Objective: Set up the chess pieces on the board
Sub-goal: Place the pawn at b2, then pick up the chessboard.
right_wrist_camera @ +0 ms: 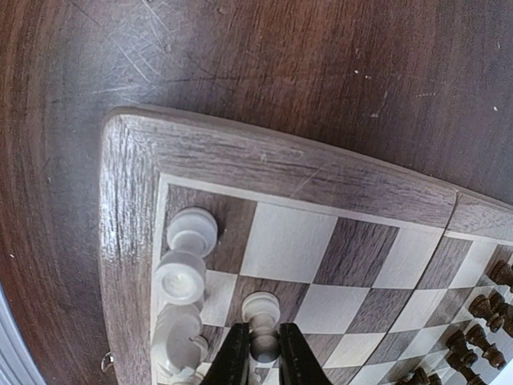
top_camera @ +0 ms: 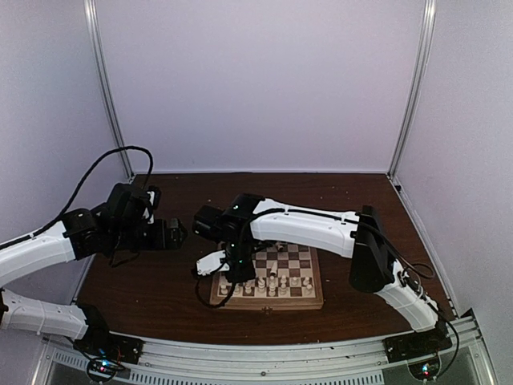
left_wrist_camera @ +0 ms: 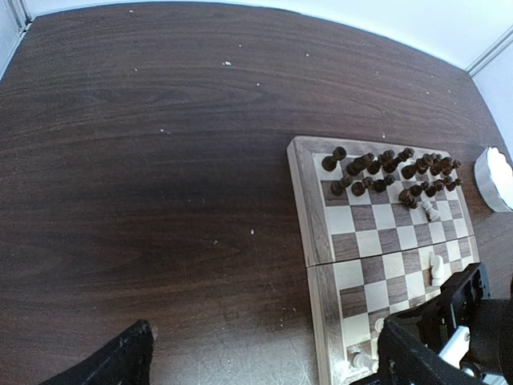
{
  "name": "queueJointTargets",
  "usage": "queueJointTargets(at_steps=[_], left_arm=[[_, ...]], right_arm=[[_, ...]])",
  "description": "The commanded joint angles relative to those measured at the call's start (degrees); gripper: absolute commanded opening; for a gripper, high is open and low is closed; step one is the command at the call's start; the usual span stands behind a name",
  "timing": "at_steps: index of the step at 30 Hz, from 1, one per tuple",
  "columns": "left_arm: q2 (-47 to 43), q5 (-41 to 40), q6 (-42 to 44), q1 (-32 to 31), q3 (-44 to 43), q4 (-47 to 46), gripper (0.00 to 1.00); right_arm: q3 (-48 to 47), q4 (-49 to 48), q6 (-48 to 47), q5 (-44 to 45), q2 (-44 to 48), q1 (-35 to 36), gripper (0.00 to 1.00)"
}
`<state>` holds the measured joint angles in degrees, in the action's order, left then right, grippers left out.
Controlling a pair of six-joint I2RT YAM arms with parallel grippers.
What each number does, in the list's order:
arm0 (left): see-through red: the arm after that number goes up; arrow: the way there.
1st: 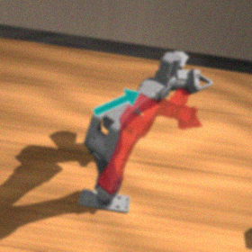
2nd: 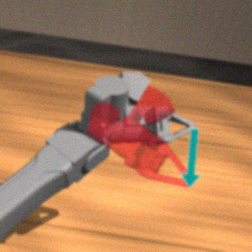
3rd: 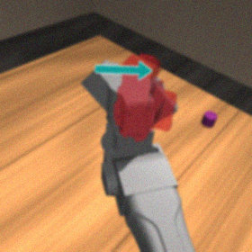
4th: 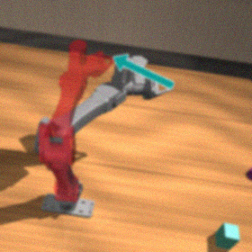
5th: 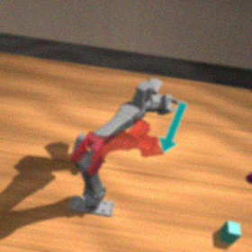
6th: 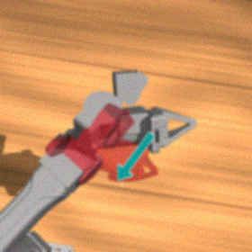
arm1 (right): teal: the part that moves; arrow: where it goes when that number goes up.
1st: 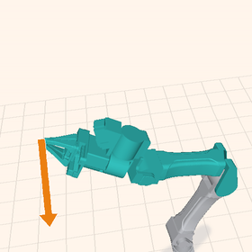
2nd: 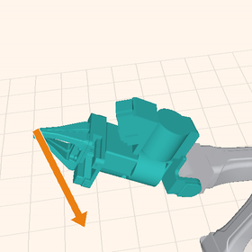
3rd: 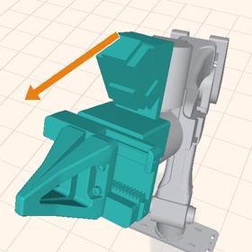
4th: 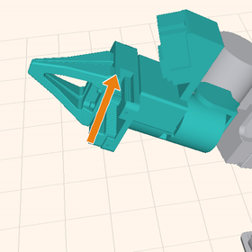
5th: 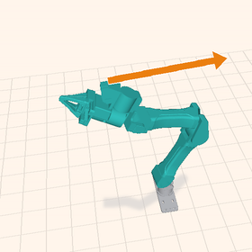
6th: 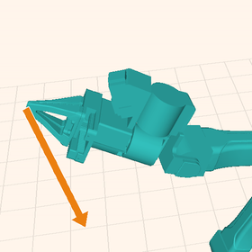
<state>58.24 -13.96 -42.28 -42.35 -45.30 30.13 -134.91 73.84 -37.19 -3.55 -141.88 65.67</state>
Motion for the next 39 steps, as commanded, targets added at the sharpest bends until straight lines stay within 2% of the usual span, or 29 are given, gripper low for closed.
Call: queueJointTargets(at_steps=[1,8,23,25,28,33,36,39], left_arm=[[0.38,0.63,-0.13,0.28,0.47,-1.05,0.98],[0.66,0.38,0.06,0.25,0.18,-1.09,0.98],[6.17,1.54,0.82,0.25,-4.67,-1.33,0.97],[6.64,2.05,1.42,0.33,-5.48,-1.65,0.97],[7.52,2.51,2.69,0.28,-6.07,-3.06,0.91],[8.47,4.55,3.13,0.29,-6.3,-5.74,0.89],[9.68,5.02,2.52,0.25,-6.92,-6.0,0.89],[10.85,5.74,1.64,0.31,-7.24,-6.36,0.89]], right_arm=[[-1.47,-0.28,0.01,1.21,-1.05,0.51,0.14],[-0.35,-0.79,0.32,1.77,1.89,0.41,0.21],[0.82,-0.81,2.46,1.3,11.41,-0.31,0.24],[3.3,-1.56,4.0,0.68,14.33,-2.22,0.24],[13.18,-8.5,7.64,0.91,20.74,-7.07,0.29],[28.65,-18.16,13.08,0.56,27.4,-16.57,0.27],[32.25,-19.74,16.25,-1.15,28.49,-20.37,0.28],[34.33,-20.98,20.32,-4.37,28.51,-22.33,0.34]])
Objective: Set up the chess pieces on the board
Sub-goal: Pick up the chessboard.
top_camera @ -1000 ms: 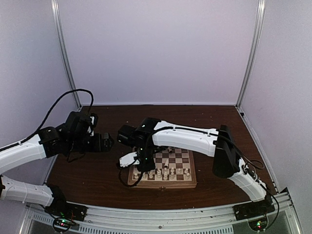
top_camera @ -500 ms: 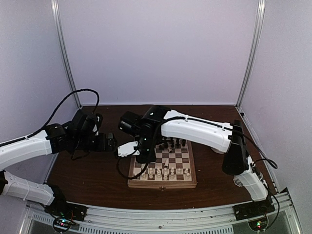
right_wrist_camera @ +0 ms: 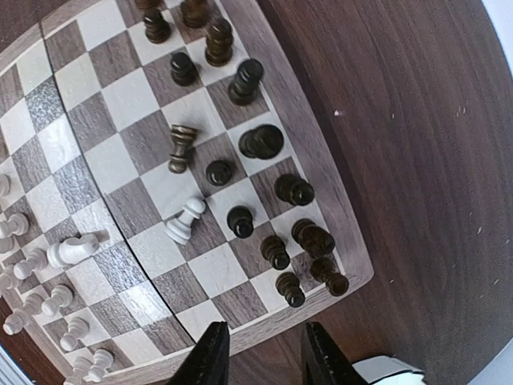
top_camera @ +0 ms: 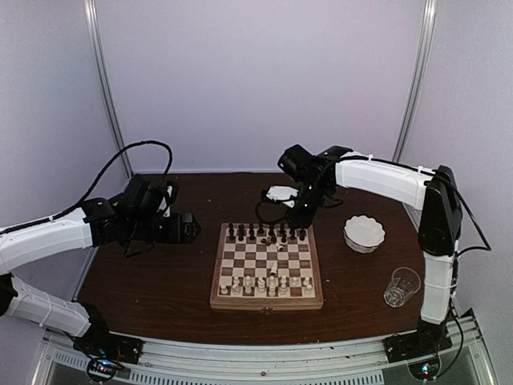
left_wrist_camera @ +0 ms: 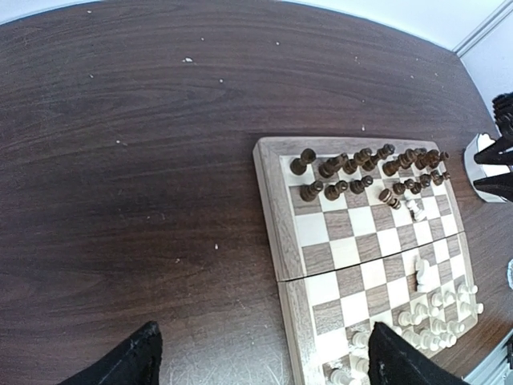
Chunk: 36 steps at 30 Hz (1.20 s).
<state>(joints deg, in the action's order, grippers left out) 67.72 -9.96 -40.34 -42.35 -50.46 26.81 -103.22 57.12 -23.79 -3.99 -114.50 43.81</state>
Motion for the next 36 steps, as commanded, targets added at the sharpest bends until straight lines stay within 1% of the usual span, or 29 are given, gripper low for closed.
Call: queueJointTargets(at_steps=[1,7,11,19,36], left_arm=[[1.68,1.94,-0.57,0.27,-2.16,-3.03,0.89],[1.68,2.77,-1.6,0.25,-1.98,-2.45,0.88],[0.34,2.11,-1.82,0.27,-0.96,-2.03,0.88],[-1.06,1.52,-2.1,0.25,0.25,-1.79,0.88],[-1.5,1.04,-1.9,0.25,1.06,-1.92,0.89]], right_arm=[[3.1,-4.59,7.93,-4.47,0.78,-0.71,0.35],[2.06,-3.78,11.38,-8.81,-3.22,-0.77,0.35],[0.5,-3.11,12.08,-9.79,-5.74,-0.58,0.36],[-2.03,-1.77,13.11,-8.56,-8.82,0.02,0.37],[-2.83,-1.07,13.86,-8.14,-11.64,1.19,0.35]])
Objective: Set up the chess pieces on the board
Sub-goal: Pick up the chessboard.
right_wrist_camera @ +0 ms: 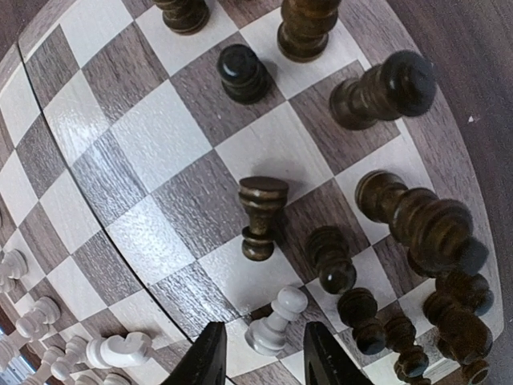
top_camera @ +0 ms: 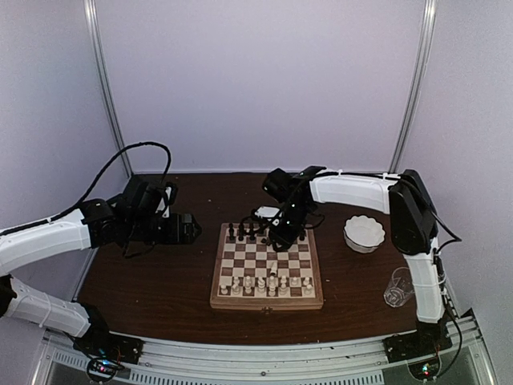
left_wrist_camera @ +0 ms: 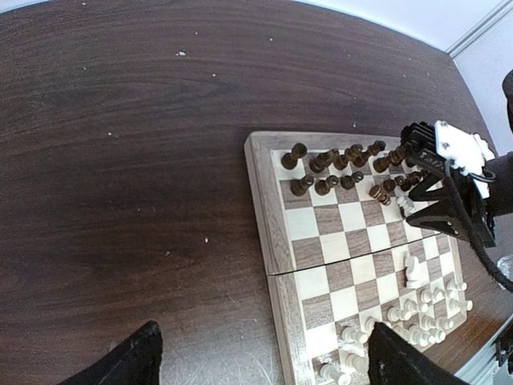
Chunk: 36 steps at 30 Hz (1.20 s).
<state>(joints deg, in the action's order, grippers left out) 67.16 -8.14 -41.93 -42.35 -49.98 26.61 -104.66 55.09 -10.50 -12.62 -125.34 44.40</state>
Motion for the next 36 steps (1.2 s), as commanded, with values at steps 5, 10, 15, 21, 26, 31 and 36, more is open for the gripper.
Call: queueJointTargets(at_steps=[5,10,15,21,26,31,36], left_arm=[[-0.95,-0.87,-0.34,0.27,0.67,-1.69,0.89],[-0.85,-0.91,-0.34,0.3,0.59,-1.73,0.89],[-0.77,-0.83,-0.38,0.33,0.66,-1.73,0.89],[-0.8,-0.57,-0.65,0.26,1.02,-2.06,0.89],[-0.42,1.32,0.11,0.25,1.06,-3.32,0.89],[1.35,7.79,0.45,0.26,1.14,-8.37,0.87],[5.64,19.46,-3.01,0.29,1.79,-19.5,0.81]], right_arm=[[-1.42,1.05,0.68,1.34,-1.28,0.69,0.33],[-1.27,1.18,0.8,2.06,-1.66,0.69,0.29],[-1.16,1.09,0.63,2.7,-1.94,0.69,0.23],[-0.66,0.85,0.74,2.65,-1.51,0.69,0.12],[1.88,0.33,0.46,0.84,1.53,1.0,0.07],[4.94,-0.31,-3.47,-8.5,9.42,0.95,0.06],[7.98,-0.88,-10.58,-21.44,16.32,0.97,0.07]])
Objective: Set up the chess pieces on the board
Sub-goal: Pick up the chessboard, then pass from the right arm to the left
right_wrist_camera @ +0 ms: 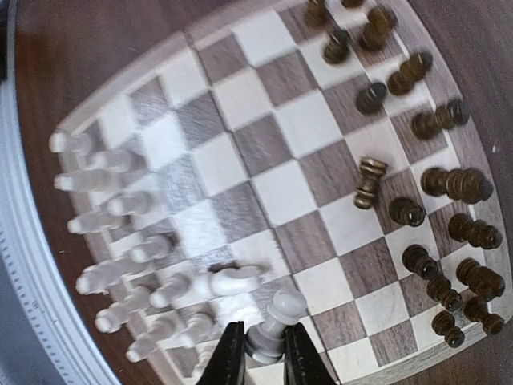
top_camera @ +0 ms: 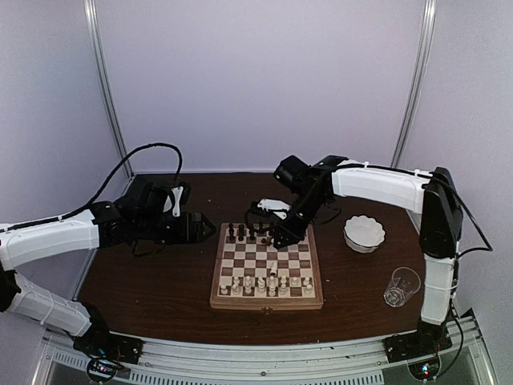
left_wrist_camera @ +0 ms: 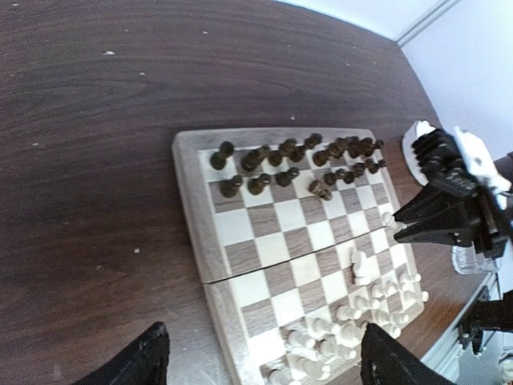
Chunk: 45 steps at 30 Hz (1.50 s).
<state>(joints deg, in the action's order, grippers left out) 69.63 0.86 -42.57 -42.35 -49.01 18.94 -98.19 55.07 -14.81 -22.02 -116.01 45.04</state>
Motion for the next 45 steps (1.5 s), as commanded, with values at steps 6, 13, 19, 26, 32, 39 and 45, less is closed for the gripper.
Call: queueJointTargets(at_steps=[6,13,19,26,32,39,45], left_arm=[[9.18,23.4,-10.35,0.19,0.34,-25.93,0.73],[14.08,31.36,-19.06,-0.78,0.79,-38.88,0.67],[18.13,34.35,-22.38,-2.83,-1.54,-40.35,0.58],[21.78,36.75,-26.32,-4.05,-1.68,-47.32,0.45],[23.63,38.32,-28.84,-4.63,-1.96,-51.05,0.38],[24.69,39.48,-30.43,-4.72,-1.97,-53.05,0.24],[25.46,39.91,-32.42,-4.74,-1.3,-55.7,0.08]], right_arm=[[0.6,1.61,-10.2,-20.15,9.02,0.49,0.08],[-1.44,3.19,-11.46,-20.79,8.91,1.23,0.08],[-1.96,3.21,-11.56,-20.63,9.13,1.61,0.08],[-2.18,2.94,-11.52,-19.59,9.22,1.81,0.09],[-2.0,2.87,-11.45,-19.08,8.85,1.81,0.09],[-2.0,2.24,-11.08,-18.82,8.56,1.81,0.08],[-1.75,1.79,-10.69,-18.48,8.34,1.88,0.08]])
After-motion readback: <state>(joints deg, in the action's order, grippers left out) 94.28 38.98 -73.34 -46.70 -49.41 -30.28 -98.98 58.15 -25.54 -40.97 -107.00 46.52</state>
